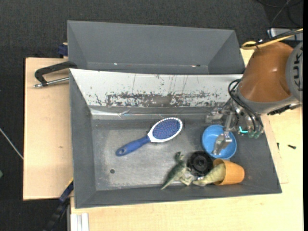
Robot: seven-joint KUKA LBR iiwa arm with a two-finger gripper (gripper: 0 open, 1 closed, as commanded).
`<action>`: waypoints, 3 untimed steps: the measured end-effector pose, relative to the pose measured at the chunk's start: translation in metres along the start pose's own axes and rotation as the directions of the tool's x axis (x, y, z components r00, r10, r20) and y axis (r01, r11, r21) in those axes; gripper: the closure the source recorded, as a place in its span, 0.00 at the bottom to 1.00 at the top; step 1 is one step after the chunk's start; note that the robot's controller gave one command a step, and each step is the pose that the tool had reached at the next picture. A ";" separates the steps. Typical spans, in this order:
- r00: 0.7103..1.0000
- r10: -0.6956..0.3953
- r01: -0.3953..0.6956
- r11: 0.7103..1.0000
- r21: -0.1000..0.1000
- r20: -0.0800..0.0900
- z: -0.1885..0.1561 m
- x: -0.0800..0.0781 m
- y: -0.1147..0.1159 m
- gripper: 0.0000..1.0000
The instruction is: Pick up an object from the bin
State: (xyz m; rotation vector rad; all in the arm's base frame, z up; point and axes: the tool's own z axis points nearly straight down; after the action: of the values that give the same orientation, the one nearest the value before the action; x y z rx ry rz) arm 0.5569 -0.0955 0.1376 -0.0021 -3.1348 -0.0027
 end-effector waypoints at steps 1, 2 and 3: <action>0.990 0.142 -0.142 0.990 -0.001 0.011 0.067 -0.006 -0.028 0.00; 0.990 0.141 -0.141 0.990 0.000 0.012 0.065 -0.008 -0.027 0.00; 0.990 0.141 -0.141 0.990 0.001 0.013 0.064 -0.009 -0.027 0.00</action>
Offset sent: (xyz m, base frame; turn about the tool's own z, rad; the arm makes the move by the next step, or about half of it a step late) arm 0.0034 -0.0275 -0.0676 0.1405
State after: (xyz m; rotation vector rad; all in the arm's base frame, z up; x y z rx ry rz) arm 0.5655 -0.1222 0.0739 -0.2249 -3.1399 0.0006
